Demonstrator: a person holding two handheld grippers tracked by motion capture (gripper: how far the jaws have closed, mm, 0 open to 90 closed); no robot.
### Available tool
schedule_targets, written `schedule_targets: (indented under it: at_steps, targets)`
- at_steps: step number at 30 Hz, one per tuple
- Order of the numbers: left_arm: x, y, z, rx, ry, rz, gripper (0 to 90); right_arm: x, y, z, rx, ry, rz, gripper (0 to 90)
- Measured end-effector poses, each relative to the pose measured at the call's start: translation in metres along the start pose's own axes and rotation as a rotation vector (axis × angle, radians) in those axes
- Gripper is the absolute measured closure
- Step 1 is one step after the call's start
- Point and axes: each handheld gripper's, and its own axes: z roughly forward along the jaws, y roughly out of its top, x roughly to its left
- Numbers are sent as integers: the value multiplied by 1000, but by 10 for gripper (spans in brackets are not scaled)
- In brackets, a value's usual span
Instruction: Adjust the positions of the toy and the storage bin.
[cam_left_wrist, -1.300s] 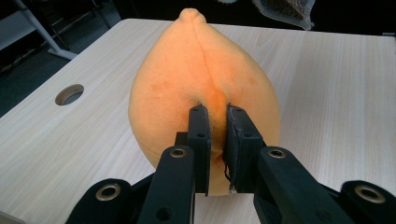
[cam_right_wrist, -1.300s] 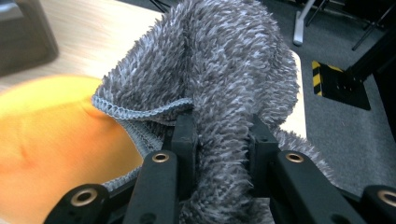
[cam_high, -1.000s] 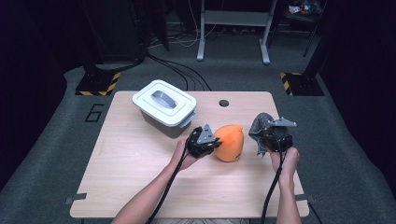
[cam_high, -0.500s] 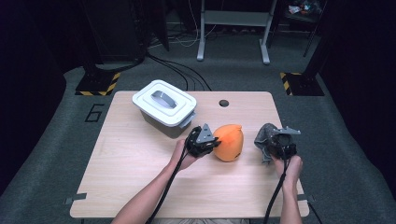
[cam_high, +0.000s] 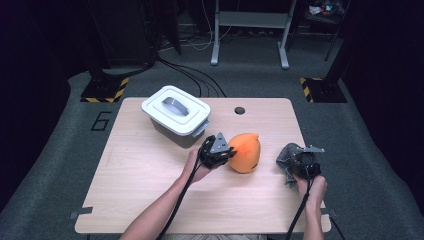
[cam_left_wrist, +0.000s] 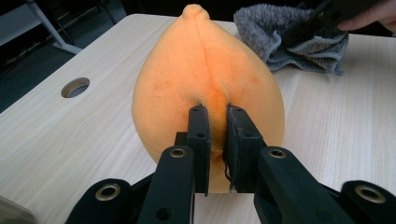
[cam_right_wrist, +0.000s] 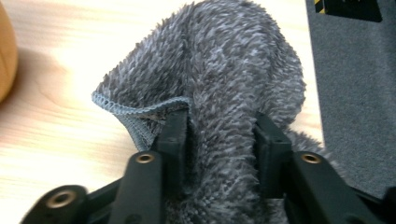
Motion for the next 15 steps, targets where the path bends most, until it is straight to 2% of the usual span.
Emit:
schedule_targets:
  at_steps: [1,2,3,4,6,7,9,10,11,13,14,15]
  targets:
    - [0,0,0,0,1,-1,811,0,0,0,0,0,0,589]
    - [0,0,0,1,1,-1,810,0,-3,4,18,7,8,515]
    - [0,0,0,1,1,-1,810,0,-3,4,18,7,8,515]
    - [0,0,0,1,4,-6,810,0,-5,8,22,10,0,446]
    - [0,0,0,2,5,-7,810,-1,-7,11,29,18,11,388]
    - [0,0,0,3,7,-5,810,-1,-7,11,29,18,11,388]
    - [1,-1,0,3,8,-7,810,-1,-7,10,23,19,19,329]
    - [1,-1,0,4,10,-7,811,0,-7,8,13,19,25,247]
    - [1,-1,0,4,9,-7,812,-1,-7,7,5,21,18,212]
    - [1,-1,0,3,17,-6,813,0,-7,5,0,30,20,184]
    - [0,-1,0,2,15,-6,816,0,-9,0,-16,43,9,139]
    - [0,-1,0,2,15,-6,816,0,-9,0,-16,43,9,139]
